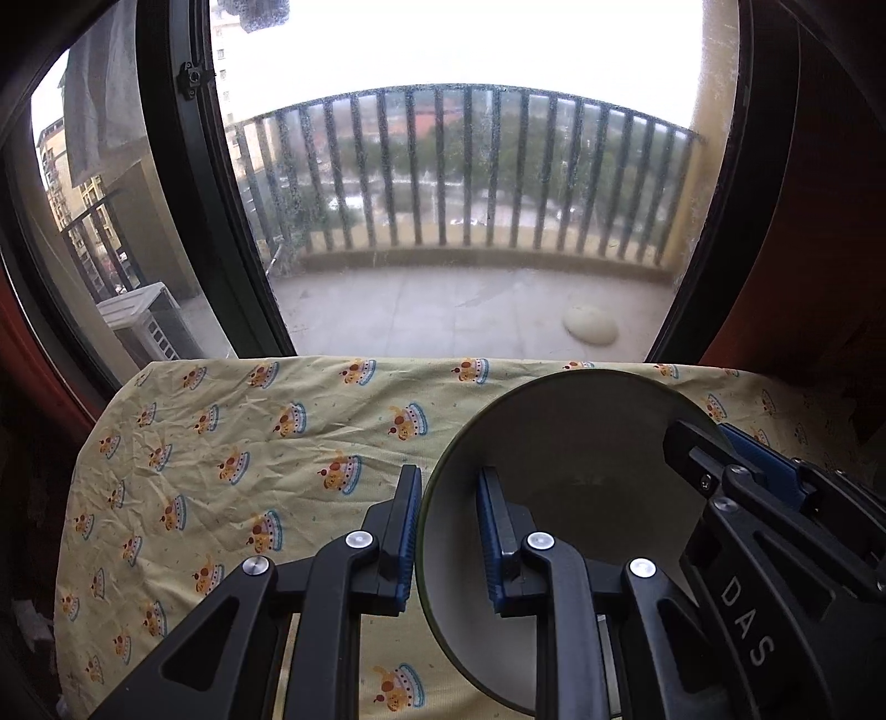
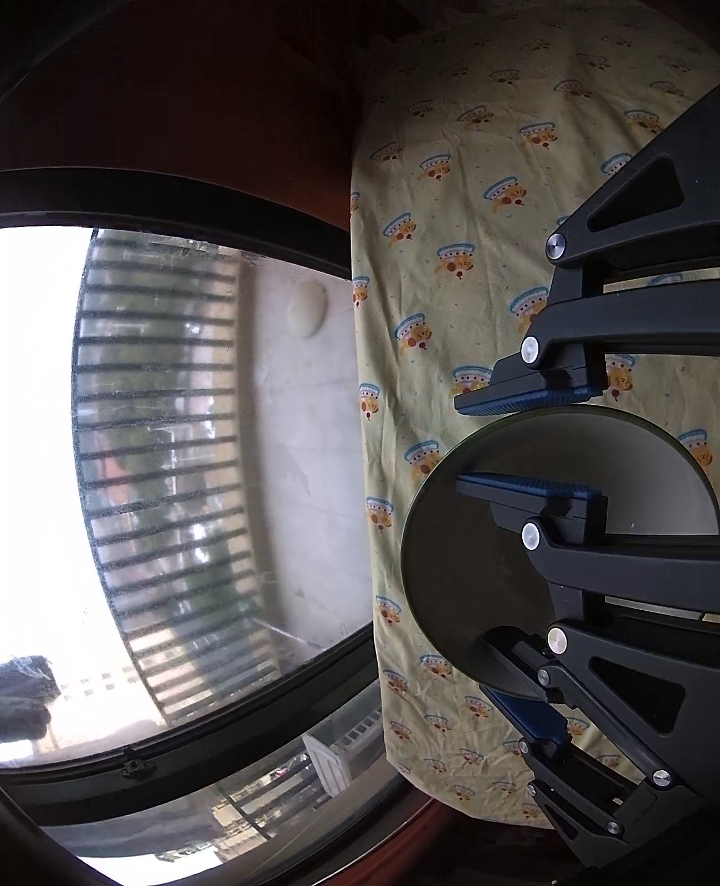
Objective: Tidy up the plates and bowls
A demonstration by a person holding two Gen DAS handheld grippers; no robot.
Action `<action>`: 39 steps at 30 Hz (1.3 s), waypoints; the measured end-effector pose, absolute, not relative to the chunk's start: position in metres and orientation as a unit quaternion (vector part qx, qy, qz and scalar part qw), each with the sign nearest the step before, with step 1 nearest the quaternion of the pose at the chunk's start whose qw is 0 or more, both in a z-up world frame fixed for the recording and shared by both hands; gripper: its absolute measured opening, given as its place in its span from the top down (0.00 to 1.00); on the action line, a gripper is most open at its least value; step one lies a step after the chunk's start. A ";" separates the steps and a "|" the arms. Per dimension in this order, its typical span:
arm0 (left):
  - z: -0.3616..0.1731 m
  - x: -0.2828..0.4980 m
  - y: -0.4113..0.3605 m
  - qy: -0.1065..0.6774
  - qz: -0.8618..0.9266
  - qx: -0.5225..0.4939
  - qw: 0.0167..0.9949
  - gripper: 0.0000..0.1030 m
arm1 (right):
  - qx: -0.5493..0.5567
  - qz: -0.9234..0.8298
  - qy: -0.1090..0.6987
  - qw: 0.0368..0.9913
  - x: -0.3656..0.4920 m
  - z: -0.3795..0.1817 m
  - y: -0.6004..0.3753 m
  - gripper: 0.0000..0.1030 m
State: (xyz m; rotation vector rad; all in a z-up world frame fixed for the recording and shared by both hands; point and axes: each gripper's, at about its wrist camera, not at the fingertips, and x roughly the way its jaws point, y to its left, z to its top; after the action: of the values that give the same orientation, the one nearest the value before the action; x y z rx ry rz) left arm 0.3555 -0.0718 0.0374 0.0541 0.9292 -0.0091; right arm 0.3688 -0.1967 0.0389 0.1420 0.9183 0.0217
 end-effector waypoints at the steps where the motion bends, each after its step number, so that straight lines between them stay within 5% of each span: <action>1: 0.041 0.351 -0.071 0.448 -0.006 0.027 0.894 0.83 | 0.068 0.008 0.440 0.895 0.363 0.043 -0.196 0.76; 19: 0.068 0.263 -0.047 0.434 -0.053 0.029 0.899 0.82 | 0.079 -0.026 0.432 0.898 0.254 0.085 -0.181 0.76; 39: 0.043 0.188 -0.066 0.472 -0.116 0.035 0.873 0.82 | 0.091 -0.079 0.457 0.881 0.157 0.067 -0.194 0.76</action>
State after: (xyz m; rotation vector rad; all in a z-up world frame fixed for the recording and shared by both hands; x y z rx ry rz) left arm 0.1882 -0.0663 0.0425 0.0734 0.9864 -0.2432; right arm 0.1567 -0.1943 0.0668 0.1885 0.9515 -0.1638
